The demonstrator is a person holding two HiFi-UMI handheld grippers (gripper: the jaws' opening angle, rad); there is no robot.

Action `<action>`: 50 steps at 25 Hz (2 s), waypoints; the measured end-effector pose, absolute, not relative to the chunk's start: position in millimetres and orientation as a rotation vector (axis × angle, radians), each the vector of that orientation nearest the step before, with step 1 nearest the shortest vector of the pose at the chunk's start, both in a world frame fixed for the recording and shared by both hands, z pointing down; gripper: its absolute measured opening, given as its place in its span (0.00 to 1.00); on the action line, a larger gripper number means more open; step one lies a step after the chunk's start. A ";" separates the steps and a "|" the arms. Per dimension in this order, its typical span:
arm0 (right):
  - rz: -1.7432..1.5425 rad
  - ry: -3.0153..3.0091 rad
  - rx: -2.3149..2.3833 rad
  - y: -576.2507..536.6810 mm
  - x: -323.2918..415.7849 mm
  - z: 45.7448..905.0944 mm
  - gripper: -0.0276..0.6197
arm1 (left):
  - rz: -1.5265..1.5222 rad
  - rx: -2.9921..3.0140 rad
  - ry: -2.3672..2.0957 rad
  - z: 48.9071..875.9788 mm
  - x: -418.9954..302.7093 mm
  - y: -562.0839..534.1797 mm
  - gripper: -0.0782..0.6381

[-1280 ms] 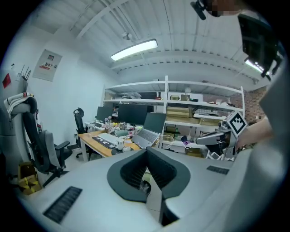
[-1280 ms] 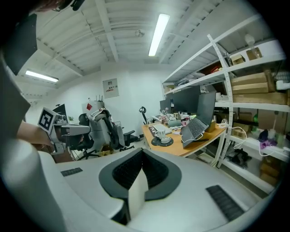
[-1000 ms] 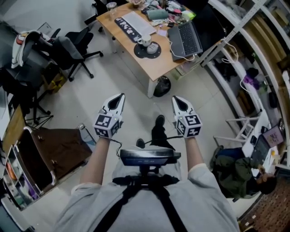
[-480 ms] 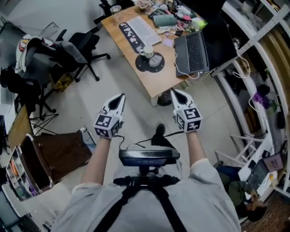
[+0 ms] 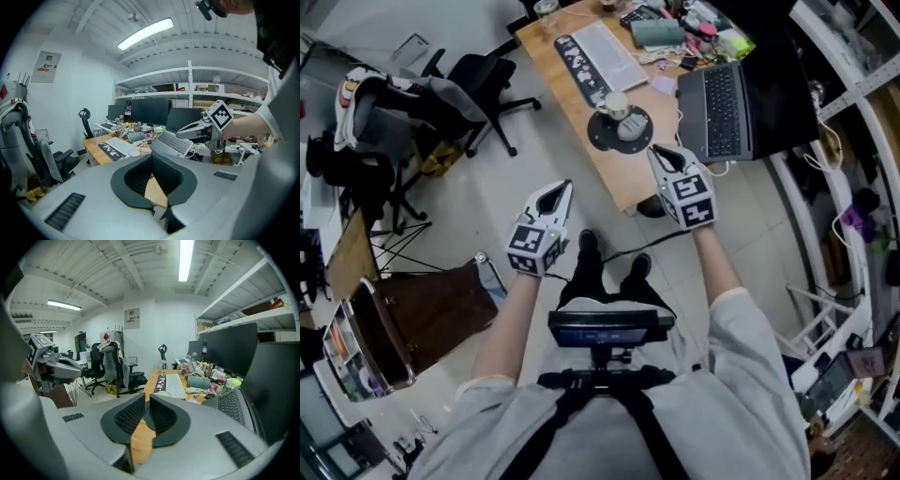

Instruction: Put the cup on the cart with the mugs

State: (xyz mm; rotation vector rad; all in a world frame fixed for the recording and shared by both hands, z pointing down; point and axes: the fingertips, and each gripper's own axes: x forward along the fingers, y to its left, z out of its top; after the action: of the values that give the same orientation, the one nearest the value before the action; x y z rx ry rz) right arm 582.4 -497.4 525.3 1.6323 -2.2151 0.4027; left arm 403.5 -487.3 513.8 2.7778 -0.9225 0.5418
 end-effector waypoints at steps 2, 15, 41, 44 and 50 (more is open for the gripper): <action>0.439 -2.190 1.588 -520.5 582.9 539.5 0.15 | 0.547 2.782 -0.904 520.2 410.1 -502.6 0.11; 0.547 -2.066 1.272 -636.2 589.9 632.3 0.65 | 0.591 2.797 -0.807 549.6 459.2 -600.9 0.11; 0.535 -2.044 1.001 -744.2 571.6 745.4 0.80 | 0.602 2.707 -0.782 602.0 461.3 -676.9 0.11; 0.526 -2.042 0.999 -747.5 569.7 749.3 0.80 | 0.598 2.701 -0.793 603.1 455.1 -681.3 0.11; 0.499 -2.012 0.981 -750.8 568.1 759.2 0.68 | 0.600 2.688 -0.813 605.9 446.8 -687.7 0.11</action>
State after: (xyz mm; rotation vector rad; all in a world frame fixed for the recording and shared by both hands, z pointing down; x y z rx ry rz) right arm 568.1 -750.8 759.2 0.9809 -2.0124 0.4993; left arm 446.8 -687.7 605.9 2.6884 -0.8126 0.6001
